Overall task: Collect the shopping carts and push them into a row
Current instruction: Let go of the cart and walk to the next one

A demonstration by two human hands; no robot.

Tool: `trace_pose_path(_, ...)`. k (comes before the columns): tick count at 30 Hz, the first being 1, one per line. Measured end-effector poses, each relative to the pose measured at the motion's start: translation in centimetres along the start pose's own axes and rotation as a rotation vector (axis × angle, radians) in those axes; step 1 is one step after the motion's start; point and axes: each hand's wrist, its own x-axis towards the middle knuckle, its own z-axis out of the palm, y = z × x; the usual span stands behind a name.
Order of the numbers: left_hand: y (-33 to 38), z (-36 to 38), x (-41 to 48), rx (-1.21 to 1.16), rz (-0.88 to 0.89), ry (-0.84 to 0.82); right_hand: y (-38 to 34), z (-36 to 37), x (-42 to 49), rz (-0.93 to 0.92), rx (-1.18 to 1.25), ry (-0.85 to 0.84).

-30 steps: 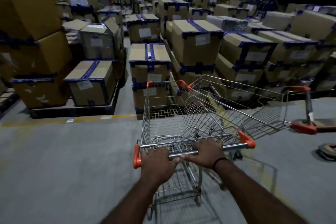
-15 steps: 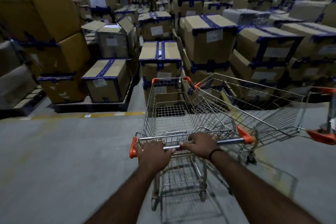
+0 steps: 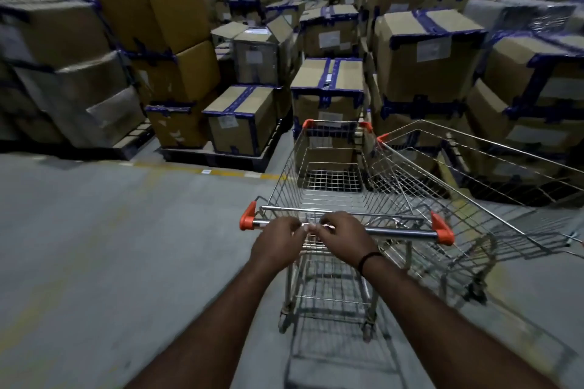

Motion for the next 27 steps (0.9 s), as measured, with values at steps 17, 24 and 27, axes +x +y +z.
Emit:
trace_pose_path(17, -14.8, -9.9, -30.2, -0.37, -0.579, 0.606, -22.1, 16.4, -16.6, -0.314, 0.505, -0.497)
trace_pose_path(24, -20.7, -13.3, -52.0, -0.385, -0.796, 0.859, -33.6, 25.6, -33.1, -0.462, 0.52, -0.844)
trace_pose_path(27, -22.8, -14.3, -62.3, -0.398, -0.908, 0.992, -38.5, 29.3, -42.1, -0.558, 0.509, -1.01)
